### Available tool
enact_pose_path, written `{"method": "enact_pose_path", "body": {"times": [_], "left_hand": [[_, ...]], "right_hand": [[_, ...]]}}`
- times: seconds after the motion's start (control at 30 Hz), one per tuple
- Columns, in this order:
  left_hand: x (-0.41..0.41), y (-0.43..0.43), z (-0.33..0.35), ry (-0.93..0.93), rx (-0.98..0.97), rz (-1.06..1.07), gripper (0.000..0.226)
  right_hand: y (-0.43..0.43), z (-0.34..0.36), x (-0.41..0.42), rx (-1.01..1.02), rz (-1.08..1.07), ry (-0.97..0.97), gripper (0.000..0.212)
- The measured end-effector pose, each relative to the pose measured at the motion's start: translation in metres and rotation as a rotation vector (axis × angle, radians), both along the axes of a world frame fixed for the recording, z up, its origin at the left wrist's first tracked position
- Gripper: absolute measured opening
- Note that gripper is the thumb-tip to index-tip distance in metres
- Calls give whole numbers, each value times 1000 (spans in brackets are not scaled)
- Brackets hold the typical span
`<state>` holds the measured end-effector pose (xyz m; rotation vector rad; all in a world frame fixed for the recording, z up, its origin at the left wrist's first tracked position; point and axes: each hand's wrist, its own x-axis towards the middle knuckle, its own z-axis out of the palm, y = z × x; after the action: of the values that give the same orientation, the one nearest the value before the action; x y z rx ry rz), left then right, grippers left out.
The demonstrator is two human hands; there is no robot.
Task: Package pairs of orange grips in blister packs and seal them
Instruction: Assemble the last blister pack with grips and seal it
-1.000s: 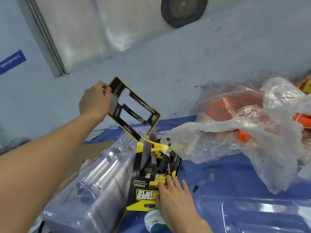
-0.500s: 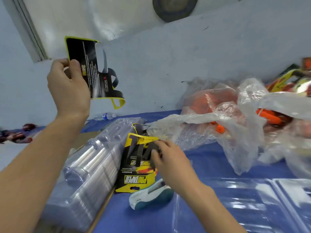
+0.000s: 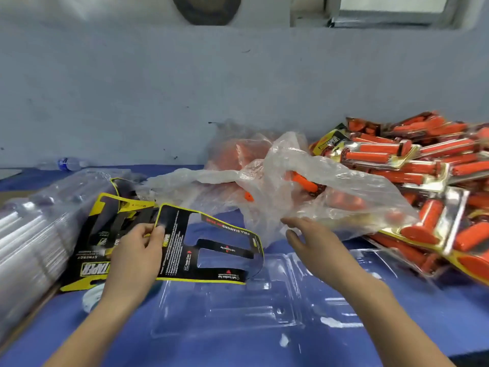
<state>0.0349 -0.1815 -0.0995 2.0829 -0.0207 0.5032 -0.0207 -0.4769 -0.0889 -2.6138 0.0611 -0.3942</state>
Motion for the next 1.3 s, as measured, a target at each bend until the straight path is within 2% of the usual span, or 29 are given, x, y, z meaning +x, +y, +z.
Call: {"method": "enact_pose_path", "body": {"times": [0.1,0.23,0.3,0.37,0.47,0.53,0.57,0.8,1.0,1.17,1.3], "left_hand": [[1,7,-6,60,-12,44,20],[0,7,8,317,-543,-119,20],[-7,-2,6,419,-638,-224,25],[-11,-6,-4,444,-549,-260,28],[-10,-3,-20,388,-193,-134,22],[-10,0,-24,287,74,-70,21],[-11,-1,-26,248,147,-59,22],[-17,-10,-37,157,258,-17,23],[-21,-10,-37,204,345,-32,19],[-29,4,-32,220,686,69,51],[-26,15,-33,198,703,-100,43]], "right_hand": [[-11,-16,-2,-161,-6,12,40],[-16,-28,-4,-335,19,-13,42],[-17,-27,-5,-368,35,-73,41],[-19,-25,-5,-354,25,-116,40],[-21,-27,-5,-339,13,-129,39],[-21,-29,-6,-332,11,-128,39],[-21,-30,-6,-333,9,-122,39],[-16,-39,-4,-354,38,-83,37],[-14,-46,-7,-367,68,-70,37],[-9,-43,-11,-443,63,-70,35],[4,-37,-13,-447,22,-153,31]]}}
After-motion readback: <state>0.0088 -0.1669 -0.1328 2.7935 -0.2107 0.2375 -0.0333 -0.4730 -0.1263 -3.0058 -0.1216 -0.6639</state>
